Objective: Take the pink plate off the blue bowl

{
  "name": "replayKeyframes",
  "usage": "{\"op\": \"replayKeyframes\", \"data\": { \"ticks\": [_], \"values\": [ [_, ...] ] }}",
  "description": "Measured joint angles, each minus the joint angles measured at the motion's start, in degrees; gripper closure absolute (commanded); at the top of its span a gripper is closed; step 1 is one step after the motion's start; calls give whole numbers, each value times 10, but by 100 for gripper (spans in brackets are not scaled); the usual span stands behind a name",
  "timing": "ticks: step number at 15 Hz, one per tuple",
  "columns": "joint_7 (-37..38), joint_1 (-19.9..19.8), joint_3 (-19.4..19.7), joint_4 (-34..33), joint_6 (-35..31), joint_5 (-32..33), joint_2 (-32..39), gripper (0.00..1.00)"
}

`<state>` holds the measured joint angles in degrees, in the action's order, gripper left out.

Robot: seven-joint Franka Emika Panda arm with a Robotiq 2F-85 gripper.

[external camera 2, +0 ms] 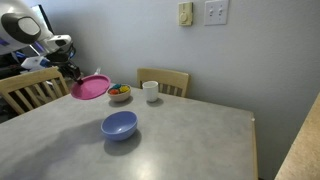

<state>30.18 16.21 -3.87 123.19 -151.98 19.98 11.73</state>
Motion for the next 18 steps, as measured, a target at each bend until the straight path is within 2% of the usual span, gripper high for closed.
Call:
{"op": "replayKeyframes", "data": {
  "ticks": [3, 9, 14, 18],
  "values": [
    [-18, 1, -14, 1, 0, -55, 13, 97],
    [29, 11, 13, -3, -41, -31, 83, 97],
    [43, 28, 32, -28, -105, -51, 155, 97],
    [43, 48, 42, -54, -120, -75, 188, 97]
  ]
}}
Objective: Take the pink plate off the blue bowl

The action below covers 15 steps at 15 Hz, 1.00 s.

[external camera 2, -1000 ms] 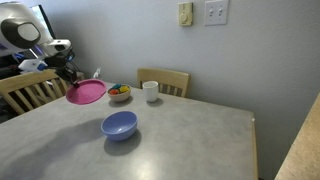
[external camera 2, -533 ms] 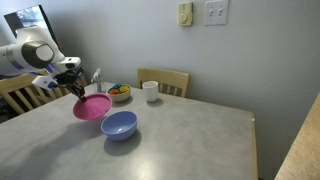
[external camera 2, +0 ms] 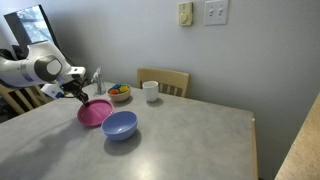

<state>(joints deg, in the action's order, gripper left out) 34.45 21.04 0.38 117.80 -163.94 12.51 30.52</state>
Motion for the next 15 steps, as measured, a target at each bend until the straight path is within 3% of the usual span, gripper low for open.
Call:
{"op": "replayKeyframes", "data": {
  "ticks": [15],
  "values": [
    [-116, 4, 0, -4, 31, -35, 31, 97]
  ]
}}
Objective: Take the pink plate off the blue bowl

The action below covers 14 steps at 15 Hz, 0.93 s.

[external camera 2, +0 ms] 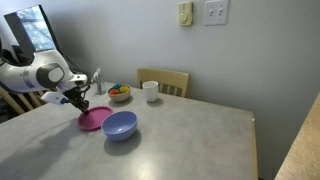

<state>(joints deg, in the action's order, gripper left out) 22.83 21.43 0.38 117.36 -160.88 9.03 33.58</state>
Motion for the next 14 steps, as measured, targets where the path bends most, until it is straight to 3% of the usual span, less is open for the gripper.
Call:
{"op": "replayKeyframes", "data": {
  "ticks": [2, 3, 4, 12, 14],
  "values": [
    [-14, -1, 0, 0, 11, 0, 0, 97],
    [-19, -1, 0, 0, 15, 0, 0, 71],
    [-23, -1, 0, 0, 18, 0, 0, 61],
    [-29, -2, 4, 4, 22, 0, -11, 6],
    [-22, -2, 7, 16, 22, 0, -35, 0]
  ]
}}
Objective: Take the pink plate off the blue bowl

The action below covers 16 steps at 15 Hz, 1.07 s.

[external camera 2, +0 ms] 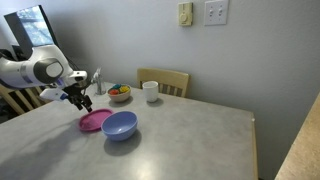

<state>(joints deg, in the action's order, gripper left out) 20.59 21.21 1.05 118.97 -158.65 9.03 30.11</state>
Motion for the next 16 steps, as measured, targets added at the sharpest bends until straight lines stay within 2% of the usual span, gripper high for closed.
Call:
{"op": "replayKeyframes", "data": {
  "ticks": [9, 16],
  "values": [
    [14, -11, -11, 112, 1, 0, -199, 0],
    [-12, -58, -44, 155, 34, -7, -305, 0]
  ]
}}
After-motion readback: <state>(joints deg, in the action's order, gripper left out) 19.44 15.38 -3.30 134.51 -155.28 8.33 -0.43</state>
